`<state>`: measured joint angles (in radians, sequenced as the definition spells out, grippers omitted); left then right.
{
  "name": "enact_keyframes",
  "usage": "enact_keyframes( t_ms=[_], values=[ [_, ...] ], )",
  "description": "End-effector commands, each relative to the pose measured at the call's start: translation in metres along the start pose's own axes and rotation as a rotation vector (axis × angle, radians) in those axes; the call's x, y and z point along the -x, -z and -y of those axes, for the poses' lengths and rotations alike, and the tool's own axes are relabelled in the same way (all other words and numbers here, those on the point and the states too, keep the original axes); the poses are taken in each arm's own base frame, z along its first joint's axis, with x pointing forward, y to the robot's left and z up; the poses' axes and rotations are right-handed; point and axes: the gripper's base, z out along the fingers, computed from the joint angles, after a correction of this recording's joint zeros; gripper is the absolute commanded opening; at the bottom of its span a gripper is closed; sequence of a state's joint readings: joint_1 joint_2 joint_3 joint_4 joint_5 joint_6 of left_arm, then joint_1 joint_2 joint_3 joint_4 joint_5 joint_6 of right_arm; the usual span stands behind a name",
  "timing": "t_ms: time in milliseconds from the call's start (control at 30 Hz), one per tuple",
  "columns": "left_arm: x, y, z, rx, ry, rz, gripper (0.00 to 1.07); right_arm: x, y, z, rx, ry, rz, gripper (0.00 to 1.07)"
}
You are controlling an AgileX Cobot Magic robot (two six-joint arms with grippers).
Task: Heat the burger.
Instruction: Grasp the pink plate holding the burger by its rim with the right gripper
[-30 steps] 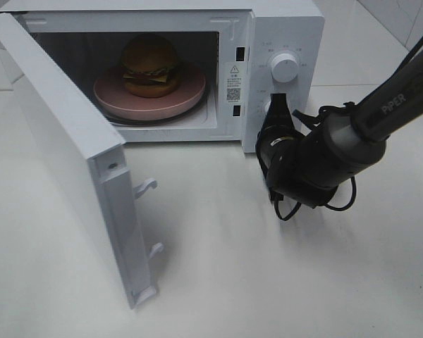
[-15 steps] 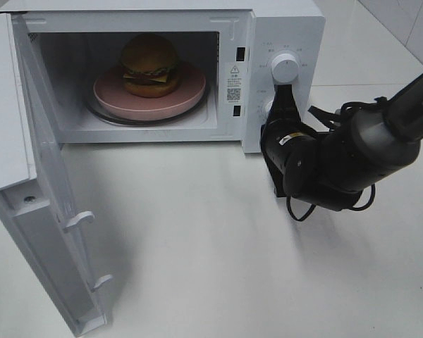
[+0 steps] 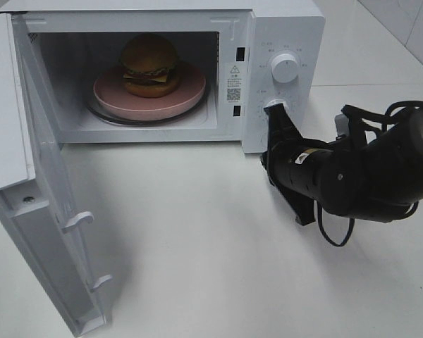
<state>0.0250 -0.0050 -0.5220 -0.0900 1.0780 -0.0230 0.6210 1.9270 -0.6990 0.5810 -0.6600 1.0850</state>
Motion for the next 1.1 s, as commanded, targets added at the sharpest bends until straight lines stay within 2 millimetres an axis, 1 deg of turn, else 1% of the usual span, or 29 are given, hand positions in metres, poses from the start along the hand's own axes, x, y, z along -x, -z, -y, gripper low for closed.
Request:
enact_keyframes(
  t_ms=[33,67,100,133,167,200,233,267,300,333,400,433,467,500,533,567,633,667,700,733,800,867,900,933,967,1000,1033,1067,1100],
  values=[
    [-0.001,0.0,0.0,-0.004,0.001,0.011,0.98,-0.001,0.015,-0.006,-0.02,0.208,-0.061,0.0],
    [-0.001,0.0,0.0,-0.004,0.001,0.011,0.98,-0.001,0.015,-0.006,-0.02,0.208,-0.061,0.0],
    [-0.001,0.0,0.0,-0.004,0.001,0.011,0.98,-0.002,0.017,-0.007,-0.029,0.26,-0.076,0.0],
    [-0.001,0.0,0.0,-0.004,0.001,0.011,0.98,-0.003,0.022,-0.009,-0.041,0.365,-0.105,0.0],
    [-0.001,0.0,0.0,-0.004,0.001,0.011,0.98,-0.003,0.022,-0.009,-0.041,0.365,-0.105,0.0],
    [-0.001,0.0,0.0,-0.004,0.001,0.011,0.98,-0.003,0.028,-0.012,-0.05,0.462,-0.139,0.0],
    [-0.001,0.0,0.0,-0.004,0.001,0.011,0.98,-0.004,0.032,-0.014,-0.053,0.517,-0.157,0.0],
    [-0.001,0.0,0.0,-0.004,0.001,0.011,0.98,-0.004,0.032,-0.014,-0.053,0.517,-0.157,0.0],
    [-0.001,0.0,0.0,-0.004,0.001,0.011,0.98,-0.005,0.037,-0.016,-0.059,0.611,-0.193,0.01],
    [-0.001,0.0,0.0,-0.004,0.001,0.011,0.98,-0.005,0.037,-0.016,-0.059,0.611,-0.193,0.01],
    [-0.001,0.0,0.0,-0.004,0.001,0.011,0.98,-0.005,0.046,-0.019,-0.061,0.751,-0.248,0.01],
    [-0.001,0.0,0.0,-0.004,0.001,0.011,0.98,-0.005,0.046,-0.019,-0.061,0.751,-0.248,0.01],
    [-0.001,0.0,0.0,-0.004,0.001,0.011,0.98,-0.006,0.049,-0.019,-0.061,0.801,-0.267,0.01],
    [-0.001,0.0,0.0,-0.004,0.001,0.011,0.98,-0.006,0.054,-0.02,-0.058,0.89,-0.304,0.02],
    [-0.001,0.0,0.0,-0.004,0.001,0.011,0.98,-0.006,0.054,-0.02,-0.058,0.89,-0.304,0.02],
    [-0.001,0.0,0.0,-0.004,0.001,0.011,0.98,-0.007,0.059,-0.021,-0.059,0.955,-0.34,0.02],
    [-0.001,0.0,0.0,-0.004,0.001,0.011,0.98,-0.009,0.06,-0.021,-0.06,0.993,-0.365,0.02],
    [-0.001,0.0,0.0,-0.004,0.001,0.011,0.98,-0.011,0.064,-0.024,-0.06,1.072,-0.417,0.02],
    [-0.001,0.0,0.0,-0.004,0.001,0.011,0.98,-0.011,0.064,-0.024,-0.06,1.072,-0.417,0.02],
    [-0.001,0.0,0.0,-0.004,0.001,0.011,0.98,-0.013,0.066,-0.028,-0.054,1.145,-0.46,0.02],
    [-0.001,0.0,0.0,-0.004,0.001,0.011,0.98,-0.014,0.067,-0.03,-0.054,1.177,-0.481,0.02],
    [-0.001,0.0,0.0,-0.004,0.001,0.011,0.98,-0.015,0.069,-0.037,-0.057,1.275,-0.537,0.03],
    [-0.001,0.0,0.0,-0.004,0.001,0.011,0.98,-0.015,0.069,-0.037,-0.057,1.275,-0.537,0.03],
    [-0.001,0.0,0.0,-0.004,0.001,0.011,0.98,-0.016,0.071,-0.042,-0.066,1.365,-0.583,0.04],
    [-0.001,0.0,0.0,-0.004,0.001,0.011,0.98,-0.016,0.071,-0.042,-0.066,1.365,-0.583,0.04],
    [-0.001,0.0,0.0,-0.004,0.001,0.011,0.98,-0.015,0.071,-0.045,-0.069,1.414,-0.597,0.04],
    [-0.001,0.0,0.0,-0.004,0.001,0.011,0.98,-0.014,0.073,-0.051,-0.079,1.525,-0.637,0.04],
    [-0.001,0.0,0.0,-0.004,0.001,0.011,0.98,-0.014,0.073,-0.051,-0.079,1.525,-0.637,0.04],
    [-0.001,0.0,0.0,-0.004,0.001,0.011,0.98,-0.013,0.076,-0.057,-0.094,1.616,-0.674,0.05]
  ],
)
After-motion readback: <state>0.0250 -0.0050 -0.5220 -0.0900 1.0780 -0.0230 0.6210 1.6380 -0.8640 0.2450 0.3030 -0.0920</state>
